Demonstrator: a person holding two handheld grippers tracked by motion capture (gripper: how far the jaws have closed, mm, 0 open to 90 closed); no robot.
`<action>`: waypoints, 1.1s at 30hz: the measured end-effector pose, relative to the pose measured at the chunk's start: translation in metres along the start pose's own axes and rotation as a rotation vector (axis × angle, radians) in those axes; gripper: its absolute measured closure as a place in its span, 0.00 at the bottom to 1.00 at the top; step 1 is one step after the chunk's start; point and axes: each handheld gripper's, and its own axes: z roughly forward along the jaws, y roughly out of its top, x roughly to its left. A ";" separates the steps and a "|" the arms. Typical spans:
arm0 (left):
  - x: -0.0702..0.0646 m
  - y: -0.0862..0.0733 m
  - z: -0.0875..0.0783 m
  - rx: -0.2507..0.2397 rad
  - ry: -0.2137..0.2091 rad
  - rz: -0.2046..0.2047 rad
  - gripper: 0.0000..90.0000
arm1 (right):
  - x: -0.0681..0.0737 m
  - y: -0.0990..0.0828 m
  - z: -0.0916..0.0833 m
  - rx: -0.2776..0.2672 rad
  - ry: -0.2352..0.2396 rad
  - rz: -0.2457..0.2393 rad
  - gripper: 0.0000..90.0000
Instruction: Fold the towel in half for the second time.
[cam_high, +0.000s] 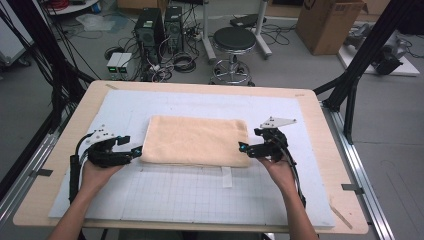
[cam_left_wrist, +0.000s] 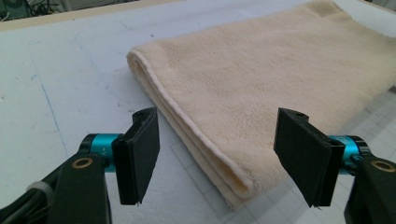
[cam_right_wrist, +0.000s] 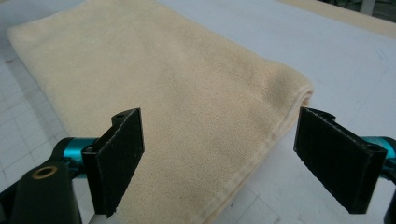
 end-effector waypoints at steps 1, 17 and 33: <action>-0.001 -0.001 -0.001 0.001 -0.001 0.003 0.35 | 0.001 -0.001 -0.001 -0.001 0.002 -0.004 0.17; -0.022 -0.013 -0.017 0.003 -0.021 0.047 0.34 | 0.011 -0.028 -0.017 -0.027 0.009 0.004 0.16; -0.036 -0.022 -0.025 0.002 -0.032 0.071 0.33 | 0.025 -0.051 -0.033 -0.048 -0.003 0.006 0.15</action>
